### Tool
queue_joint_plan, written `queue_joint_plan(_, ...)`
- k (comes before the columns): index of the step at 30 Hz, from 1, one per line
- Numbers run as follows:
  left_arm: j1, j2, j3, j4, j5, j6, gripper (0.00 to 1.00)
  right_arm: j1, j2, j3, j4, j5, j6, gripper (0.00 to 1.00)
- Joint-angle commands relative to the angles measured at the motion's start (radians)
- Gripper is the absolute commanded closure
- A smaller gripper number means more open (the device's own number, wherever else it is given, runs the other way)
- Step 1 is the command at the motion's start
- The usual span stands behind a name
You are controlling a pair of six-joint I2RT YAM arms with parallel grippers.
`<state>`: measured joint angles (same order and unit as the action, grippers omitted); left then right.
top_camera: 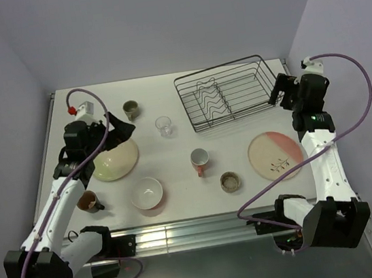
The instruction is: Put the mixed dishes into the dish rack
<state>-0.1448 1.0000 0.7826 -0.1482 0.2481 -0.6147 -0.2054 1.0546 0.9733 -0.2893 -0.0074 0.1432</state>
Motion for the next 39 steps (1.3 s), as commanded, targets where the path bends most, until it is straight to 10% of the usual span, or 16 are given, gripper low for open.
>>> queue_joint_plan(1,-0.062,0.041,0.053,0.012,-0.013,-0.008,0.05,0.001,0.008,0.057,-0.001,-0.052,0.015,0.00)
queue_joint_plan(13,-0.121,0.126,0.055,0.047,-0.061,-0.051,0.01,0.222,-0.028,0.062,-0.173,-0.427,-0.560,0.00)
queue_joint_plan(26,-0.246,0.549,0.363,-0.106,-0.244,-0.140,0.26,0.250,0.108,0.068,-0.291,-0.775,-0.611,0.05)
queue_joint_plan(39,-0.299,0.890,0.647,-0.257,-0.368,-0.145,0.44,0.239,0.127,0.031,-0.220,-0.812,-0.559,0.08)
